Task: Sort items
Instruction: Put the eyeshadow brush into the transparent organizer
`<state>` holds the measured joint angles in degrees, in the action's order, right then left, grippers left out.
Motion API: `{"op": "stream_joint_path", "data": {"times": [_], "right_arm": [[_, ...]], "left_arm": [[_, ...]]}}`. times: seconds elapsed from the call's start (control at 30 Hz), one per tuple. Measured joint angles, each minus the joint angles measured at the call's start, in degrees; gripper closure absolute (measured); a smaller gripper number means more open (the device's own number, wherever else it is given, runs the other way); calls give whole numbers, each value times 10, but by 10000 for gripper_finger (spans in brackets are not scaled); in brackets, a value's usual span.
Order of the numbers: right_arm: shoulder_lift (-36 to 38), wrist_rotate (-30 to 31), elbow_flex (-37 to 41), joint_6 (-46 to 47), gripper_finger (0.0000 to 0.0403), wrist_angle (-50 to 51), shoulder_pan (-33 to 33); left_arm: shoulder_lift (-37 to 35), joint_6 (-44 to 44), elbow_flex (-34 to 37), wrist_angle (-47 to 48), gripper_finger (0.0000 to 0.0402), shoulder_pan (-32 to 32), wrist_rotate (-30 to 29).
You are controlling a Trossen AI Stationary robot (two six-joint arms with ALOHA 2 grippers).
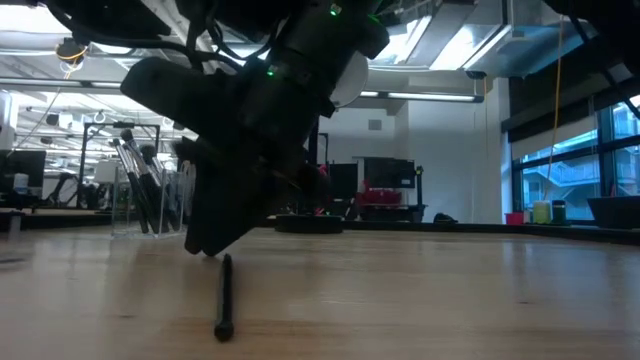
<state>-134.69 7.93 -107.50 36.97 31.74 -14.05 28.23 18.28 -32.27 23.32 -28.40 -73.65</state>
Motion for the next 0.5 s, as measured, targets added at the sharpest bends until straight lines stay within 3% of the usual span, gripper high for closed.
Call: {"op": "stream_joint_path", "data": {"times": [0.5], "right_arm": [[1, 38, -37, -96, 324, 27, 17]], "left_arm": [[0, -12, 0, 9, 222, 0, 0]]}}
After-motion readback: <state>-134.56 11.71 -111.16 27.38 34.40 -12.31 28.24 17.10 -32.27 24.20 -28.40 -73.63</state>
